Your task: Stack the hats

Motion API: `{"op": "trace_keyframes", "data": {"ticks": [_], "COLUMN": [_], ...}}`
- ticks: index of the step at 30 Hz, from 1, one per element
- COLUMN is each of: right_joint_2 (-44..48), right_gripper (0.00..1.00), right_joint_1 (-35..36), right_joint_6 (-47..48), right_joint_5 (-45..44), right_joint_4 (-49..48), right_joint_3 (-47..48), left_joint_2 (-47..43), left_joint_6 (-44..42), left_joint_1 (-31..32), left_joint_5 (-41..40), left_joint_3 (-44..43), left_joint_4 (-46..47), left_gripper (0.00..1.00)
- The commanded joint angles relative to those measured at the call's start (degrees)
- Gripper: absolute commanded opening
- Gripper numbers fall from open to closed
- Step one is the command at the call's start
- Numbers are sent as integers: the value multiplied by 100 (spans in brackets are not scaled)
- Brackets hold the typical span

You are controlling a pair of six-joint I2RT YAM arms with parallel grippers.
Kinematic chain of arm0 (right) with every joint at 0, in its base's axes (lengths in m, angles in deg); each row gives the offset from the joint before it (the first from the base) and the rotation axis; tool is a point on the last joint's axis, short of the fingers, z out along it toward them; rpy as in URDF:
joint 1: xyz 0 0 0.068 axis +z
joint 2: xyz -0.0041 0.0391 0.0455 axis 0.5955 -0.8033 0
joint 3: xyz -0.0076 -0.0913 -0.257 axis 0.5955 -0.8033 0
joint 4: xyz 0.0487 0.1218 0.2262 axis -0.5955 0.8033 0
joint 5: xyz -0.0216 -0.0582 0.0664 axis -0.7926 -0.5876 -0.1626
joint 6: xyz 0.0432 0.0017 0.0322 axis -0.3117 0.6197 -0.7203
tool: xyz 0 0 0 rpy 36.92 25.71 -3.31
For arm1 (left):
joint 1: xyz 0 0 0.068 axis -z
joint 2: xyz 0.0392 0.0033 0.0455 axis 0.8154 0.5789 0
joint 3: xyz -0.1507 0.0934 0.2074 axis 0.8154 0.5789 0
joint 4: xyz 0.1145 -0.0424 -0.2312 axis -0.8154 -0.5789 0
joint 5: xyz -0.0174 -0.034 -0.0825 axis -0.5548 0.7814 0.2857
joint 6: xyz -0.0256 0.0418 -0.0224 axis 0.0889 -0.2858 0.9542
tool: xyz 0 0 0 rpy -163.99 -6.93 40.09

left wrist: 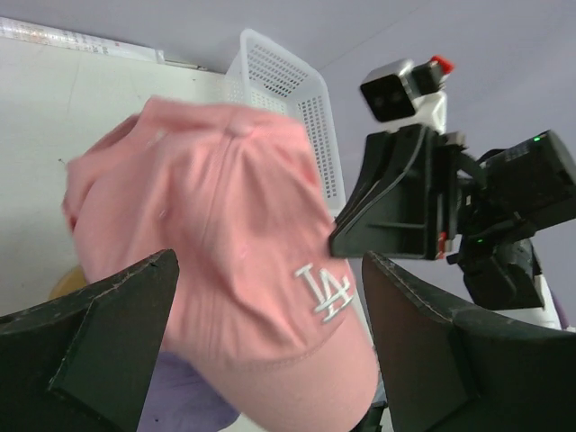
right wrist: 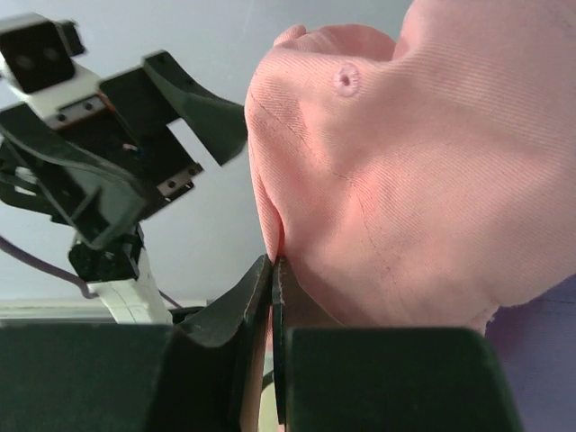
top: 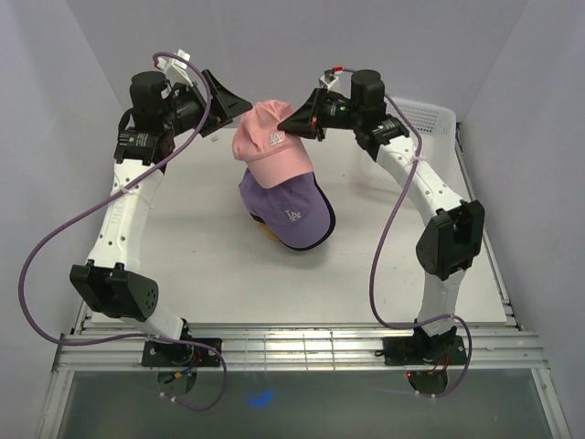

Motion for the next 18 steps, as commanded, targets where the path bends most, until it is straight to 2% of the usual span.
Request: {"op": "trace_keyframes", "data": {"ticks": [1,5,13,18], "right_joint_2": [321,540,1085,1278], "right_gripper": [8,8,8,8], "right_joint_1": [250,339,392,410], "right_joint_6": [-66,172,269,628], "right_joint_5": [379,388,669,801], "right_joint_4": [-523,-383,-865,-760], "right_joint_3": [-238,-501,-1476,-1767], "left_joint_2": [-240,-248,-178,-108], "left_joint_6": [57,-13,-163,-215], "left_joint_1": [-45,-98,-133,-142], "left_joint_5": [112,95,95,191], "left_joint_3": [-47,-47,23,85], "left_joint_4": [97,80,18,10], "left_gripper": [94,94,94,93]}}
